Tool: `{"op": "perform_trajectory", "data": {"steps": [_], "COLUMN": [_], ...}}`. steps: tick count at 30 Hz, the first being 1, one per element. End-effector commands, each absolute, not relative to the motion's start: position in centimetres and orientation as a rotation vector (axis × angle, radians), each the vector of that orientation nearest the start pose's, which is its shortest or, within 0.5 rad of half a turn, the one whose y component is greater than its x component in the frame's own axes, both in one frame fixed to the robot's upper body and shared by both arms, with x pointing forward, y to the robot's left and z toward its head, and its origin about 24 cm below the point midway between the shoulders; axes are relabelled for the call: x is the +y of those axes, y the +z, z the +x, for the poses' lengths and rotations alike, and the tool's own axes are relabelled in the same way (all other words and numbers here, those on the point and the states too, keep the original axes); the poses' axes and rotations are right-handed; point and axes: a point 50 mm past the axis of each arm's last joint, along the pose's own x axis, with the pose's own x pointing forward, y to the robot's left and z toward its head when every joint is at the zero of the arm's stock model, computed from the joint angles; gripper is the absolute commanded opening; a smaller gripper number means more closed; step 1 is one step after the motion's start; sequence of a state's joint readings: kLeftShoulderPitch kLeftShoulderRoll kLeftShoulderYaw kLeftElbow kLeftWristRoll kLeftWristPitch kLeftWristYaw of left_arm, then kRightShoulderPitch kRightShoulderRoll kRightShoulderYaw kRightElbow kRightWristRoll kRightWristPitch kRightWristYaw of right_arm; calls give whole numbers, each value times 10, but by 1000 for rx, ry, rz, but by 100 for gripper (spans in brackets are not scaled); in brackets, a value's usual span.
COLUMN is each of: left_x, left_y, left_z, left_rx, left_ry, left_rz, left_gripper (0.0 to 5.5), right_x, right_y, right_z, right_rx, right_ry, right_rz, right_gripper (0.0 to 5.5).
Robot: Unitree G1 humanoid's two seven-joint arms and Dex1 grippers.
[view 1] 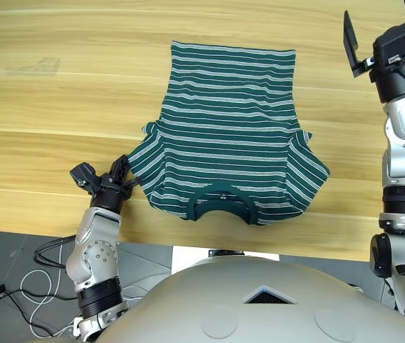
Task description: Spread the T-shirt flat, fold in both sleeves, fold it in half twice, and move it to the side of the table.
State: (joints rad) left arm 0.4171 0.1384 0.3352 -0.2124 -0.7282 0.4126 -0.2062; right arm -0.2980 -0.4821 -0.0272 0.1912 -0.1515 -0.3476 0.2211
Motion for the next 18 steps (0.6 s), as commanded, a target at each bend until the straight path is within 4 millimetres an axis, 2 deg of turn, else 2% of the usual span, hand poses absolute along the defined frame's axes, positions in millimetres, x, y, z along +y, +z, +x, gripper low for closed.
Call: {"op": "perform_trajectory", "data": {"steps": [1, 6, 16, 18], "left_x": [234, 231, 218, 209], "left_y": [-3, 23, 26, 35], "left_z": [140, 146, 150, 154], "left_rx": [400, 276, 270, 239], "left_ry": [130, 93, 24, -26], "left_rz": [-567, -489, -427, -347], "left_gripper": [2, 2, 2, 2], "right_x": [-212, -211, -212, -212], "right_y": [129, 128, 128, 128], "right_z": [301, 301, 300, 300], "right_rx": [-381, -380, -378, -378], "right_ry": [259, 259, 258, 257], "right_rz": [-682, -682, -685, -684], "right_gripper": [385, 385, 385, 385]}}
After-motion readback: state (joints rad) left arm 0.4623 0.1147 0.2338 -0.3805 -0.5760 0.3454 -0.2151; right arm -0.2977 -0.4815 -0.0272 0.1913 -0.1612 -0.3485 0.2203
